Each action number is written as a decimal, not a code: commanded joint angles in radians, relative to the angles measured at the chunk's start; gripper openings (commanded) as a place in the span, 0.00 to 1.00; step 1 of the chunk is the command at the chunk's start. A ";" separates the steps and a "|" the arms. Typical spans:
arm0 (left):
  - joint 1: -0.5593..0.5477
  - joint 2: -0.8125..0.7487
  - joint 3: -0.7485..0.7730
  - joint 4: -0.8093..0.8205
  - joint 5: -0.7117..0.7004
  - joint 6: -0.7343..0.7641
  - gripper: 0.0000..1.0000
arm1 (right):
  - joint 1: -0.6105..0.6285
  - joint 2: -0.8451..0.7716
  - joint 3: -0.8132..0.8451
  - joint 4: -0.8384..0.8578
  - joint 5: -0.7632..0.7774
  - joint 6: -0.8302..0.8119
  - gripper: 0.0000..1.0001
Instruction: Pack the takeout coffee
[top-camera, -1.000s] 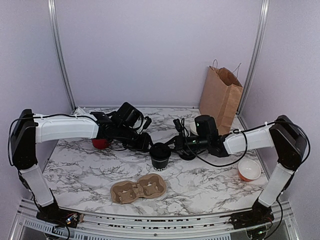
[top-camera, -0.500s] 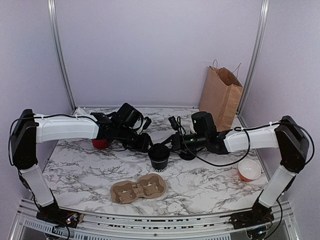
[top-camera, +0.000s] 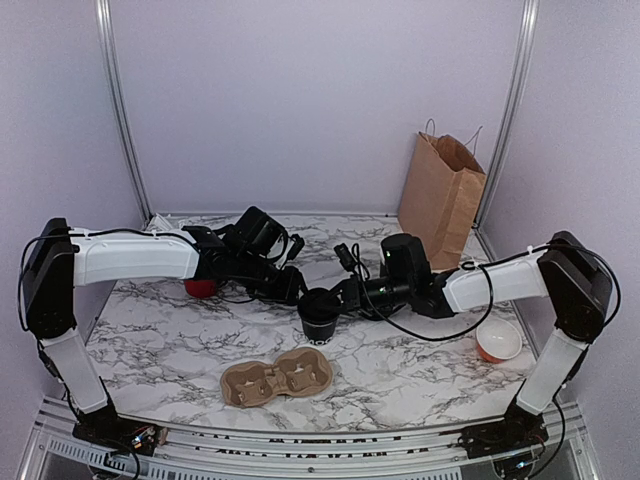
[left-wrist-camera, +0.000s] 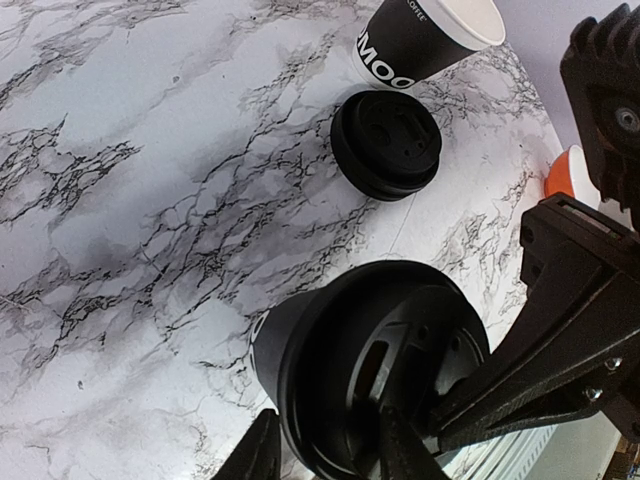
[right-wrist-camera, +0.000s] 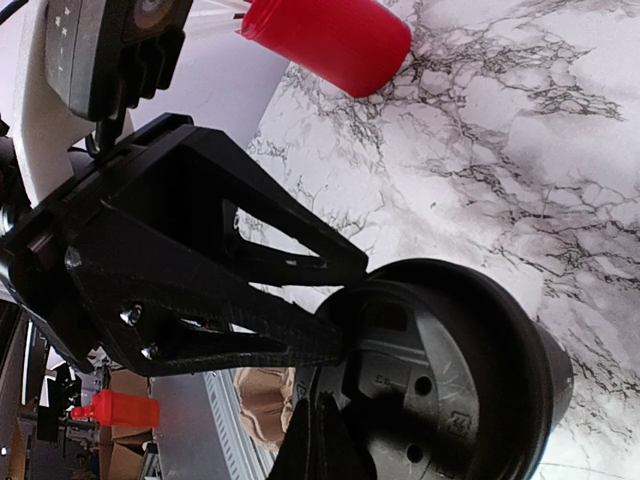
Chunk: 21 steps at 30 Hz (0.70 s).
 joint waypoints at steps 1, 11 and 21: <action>0.004 0.031 -0.004 -0.024 -0.004 -0.002 0.33 | -0.007 0.002 0.020 -0.101 0.015 -0.023 0.00; 0.002 0.024 0.000 -0.030 -0.005 0.002 0.33 | -0.002 -0.076 0.116 -0.091 -0.035 -0.059 0.00; 0.001 0.034 0.001 -0.030 -0.006 0.003 0.33 | 0.007 0.032 -0.053 -0.023 -0.052 -0.028 0.00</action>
